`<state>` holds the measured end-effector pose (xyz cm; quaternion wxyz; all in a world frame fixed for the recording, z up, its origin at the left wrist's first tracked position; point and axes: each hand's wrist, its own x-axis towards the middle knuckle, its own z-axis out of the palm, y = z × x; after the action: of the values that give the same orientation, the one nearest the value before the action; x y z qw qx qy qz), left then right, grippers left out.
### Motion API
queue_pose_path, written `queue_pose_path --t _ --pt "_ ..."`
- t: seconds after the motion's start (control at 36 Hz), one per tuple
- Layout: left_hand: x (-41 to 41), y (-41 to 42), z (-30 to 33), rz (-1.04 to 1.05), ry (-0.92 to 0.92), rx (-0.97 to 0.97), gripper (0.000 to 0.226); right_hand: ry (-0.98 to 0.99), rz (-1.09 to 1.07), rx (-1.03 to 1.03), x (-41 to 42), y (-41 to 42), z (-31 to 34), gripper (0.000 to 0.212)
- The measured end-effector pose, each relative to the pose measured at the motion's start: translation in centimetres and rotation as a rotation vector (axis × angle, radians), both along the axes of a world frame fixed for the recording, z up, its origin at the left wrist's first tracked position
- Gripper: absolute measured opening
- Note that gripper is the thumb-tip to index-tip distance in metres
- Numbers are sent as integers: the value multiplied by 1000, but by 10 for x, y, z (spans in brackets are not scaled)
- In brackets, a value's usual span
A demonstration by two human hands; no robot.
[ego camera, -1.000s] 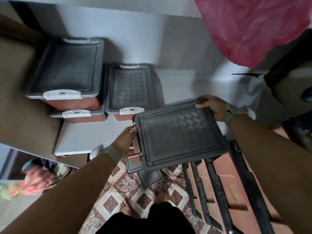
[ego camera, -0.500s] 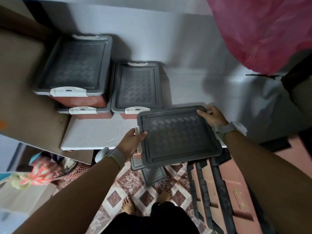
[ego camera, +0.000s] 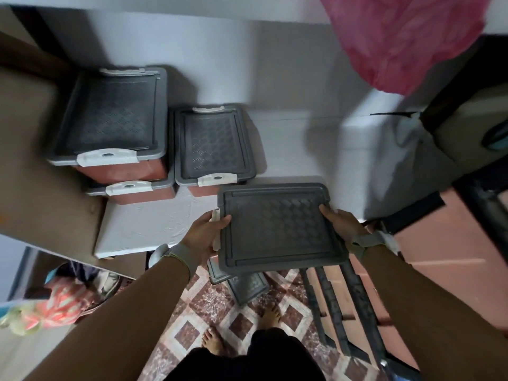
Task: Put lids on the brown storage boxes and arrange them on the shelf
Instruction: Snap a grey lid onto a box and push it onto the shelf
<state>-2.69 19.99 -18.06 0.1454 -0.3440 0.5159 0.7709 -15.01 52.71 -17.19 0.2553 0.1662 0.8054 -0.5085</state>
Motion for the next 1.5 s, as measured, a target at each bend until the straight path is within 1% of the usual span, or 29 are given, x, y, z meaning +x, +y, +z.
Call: queue_pose_path --t 0.06,0.11,0.17,0.25,0.28,0.33,0.39,0.47,0.5,0.58,0.64,0.69,0.72,0.78,0.81,0.86,0.89,0.94,1.0,1.03,1.06,1.08,1.14,1.17,1.28,1.36,1.42,1.47,1.5 --pt "-2 0 3 58 -23 -25 29 37 -22 17 8 -7 2 50" --pt "-4 -1 6 97 -66 -96 29 45 -29 17 14 -13 6 52" --pt "-4 -7 8 113 -101 -135 36 -18 -78 -60 22 -16 8 51" --pt "3 -17 2 36 -155 -117 65 -141 -123 -173 35 -16 8 44" --pt "6 -18 1 -13 -170 -135 71 -155 -120 -186 38 -15 7 43" --pt "6 -17 0 -87 -170 -209 73 -147 -123 -173 41 -16 5 47" --pt "3 -14 1 -143 -130 -335 73 -83 -110 -56 42 -21 8 52" --pt "-4 -8 3 -209 -91 -563 68 -25 42 244 39 -33 20 64" --pt "-6 -6 4 -230 -90 -636 65 -19 60 307 40 -38 24 64" --pt "-10 5 5 -277 -140 -915 54 -23 58 437 39 -54 26 59" --pt "-8 11 8 -267 -163 -1026 53 -23 24 473 40 -60 26 53" --pt "-4 11 7 -265 -102 -1012 59 -21 24 465 42 -62 30 50" --pt "-3 8 7 -267 -67 -970 64 -30 23 434 42 -61 33 50" --pt "-1 -3 7 -237 -19 -820 72 -53 8 337 39 -52 35 49" --pt "0 -8 8 -207 1 -712 68 -65 -4 296 38 -46 36 44" --pt "3 -16 8 -169 43 -489 49 -98 -49 216 37 -33 37 23" --pt "5 -21 8 -172 54 -418 40 -106 -79 168 38 -29 37 15" --pt "8 -27 4 -212 62 -359 29 -102 -107 124 39 -21 36 15" --pt "8 -34 1 -203 58 -329 24 -112 -54 156 40 -27 36 21" --pt "7 -33 -1 -199 58 -346 24 -103 -24 194 41 -29 36 29" --pt "6 -31 -3 -209 62 -414 28 -80 11 248 41 -31 35 37" --pt "5 -28 -5 -237 62 -530 32 -59 56 313 42 -33 36 43" --pt "3 -21 -6 -282 52 -735 38 -30 129 413 41 -35 35 46" --pt "1 -21 -7 -282 46 -773 40 -15 128 420 40 -35 34 47" --pt "-5 -26 -3 -257 54 -746 45 -17 112 398 36 -34 34 53" --pt "-7 -26 8 -244 105 -664 51 -31 -46 206 37 -28 31 52" --pt "-10 -23 17 -252 151 -623 52 -9 -118 85 39 -20 32 46" --pt "-16 -19 25 -258 201 -578 46 -5 -164 -37 43 -8 32 41" --pt "-22 -18 31 -255 228 -543 40 -12 -188 -105 43 -2 33 43"
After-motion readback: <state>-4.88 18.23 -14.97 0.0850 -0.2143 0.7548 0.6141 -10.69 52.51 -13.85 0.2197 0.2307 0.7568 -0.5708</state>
